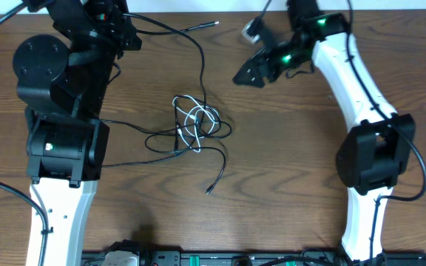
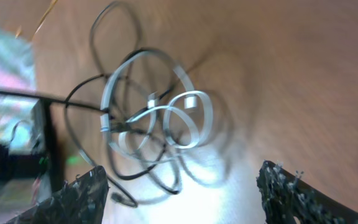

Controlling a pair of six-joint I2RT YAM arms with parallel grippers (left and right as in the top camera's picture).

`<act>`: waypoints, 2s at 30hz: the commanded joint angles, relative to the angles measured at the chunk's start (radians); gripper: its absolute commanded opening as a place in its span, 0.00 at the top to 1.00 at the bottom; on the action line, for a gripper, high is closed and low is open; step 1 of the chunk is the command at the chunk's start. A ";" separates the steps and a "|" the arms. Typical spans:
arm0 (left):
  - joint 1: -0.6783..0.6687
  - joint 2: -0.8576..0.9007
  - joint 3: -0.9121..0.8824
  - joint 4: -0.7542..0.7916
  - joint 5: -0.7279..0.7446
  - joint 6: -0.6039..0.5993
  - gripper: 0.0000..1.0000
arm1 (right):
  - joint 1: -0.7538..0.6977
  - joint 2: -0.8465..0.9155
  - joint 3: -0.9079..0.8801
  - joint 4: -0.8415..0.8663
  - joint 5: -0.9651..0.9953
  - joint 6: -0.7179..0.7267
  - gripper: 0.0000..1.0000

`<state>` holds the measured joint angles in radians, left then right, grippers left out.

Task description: Untangle cables

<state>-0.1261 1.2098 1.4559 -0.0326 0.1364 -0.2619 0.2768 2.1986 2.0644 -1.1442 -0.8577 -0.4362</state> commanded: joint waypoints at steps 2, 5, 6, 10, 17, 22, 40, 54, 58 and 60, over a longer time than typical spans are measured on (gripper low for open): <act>0.002 0.000 0.018 0.004 0.002 -0.006 0.92 | 0.066 0.033 -0.006 -0.064 -0.045 -0.177 0.23; 0.002 0.000 0.018 0.004 0.002 -0.006 0.92 | 0.108 0.061 -0.010 -0.097 0.023 -0.201 0.21; 0.002 0.000 0.018 0.004 0.002 -0.006 0.93 | 0.121 0.068 -0.011 -0.102 0.041 -0.201 0.21; 0.005 0.000 0.018 -0.003 0.001 -0.006 0.92 | 0.173 0.125 -0.019 -0.105 0.070 -0.201 0.24; 0.025 0.000 0.018 -0.018 0.002 -0.006 0.93 | 0.227 0.225 -0.019 -0.085 0.075 -0.188 0.59; 0.049 -0.001 0.018 0.024 -0.051 -0.006 0.92 | 0.216 0.232 -0.017 -0.021 0.155 -0.022 0.99; 0.325 0.006 0.018 -0.055 -0.315 0.044 0.93 | -0.117 -0.174 -0.003 0.003 0.239 0.152 0.99; 0.363 0.136 0.018 -0.374 -0.104 0.043 0.93 | -0.188 -0.495 -0.003 0.142 0.117 0.227 0.99; 0.322 0.183 0.018 -0.438 -0.002 0.043 0.89 | -0.183 -0.494 -0.003 0.134 0.118 0.235 0.99; 0.301 0.207 0.018 -0.468 0.043 0.043 0.84 | -0.183 -0.486 -0.003 0.127 0.118 0.242 0.99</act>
<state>0.1986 1.3918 1.4574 -0.4816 0.0650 -0.2310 0.0887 1.7092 2.0491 -1.0161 -0.7113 -0.2180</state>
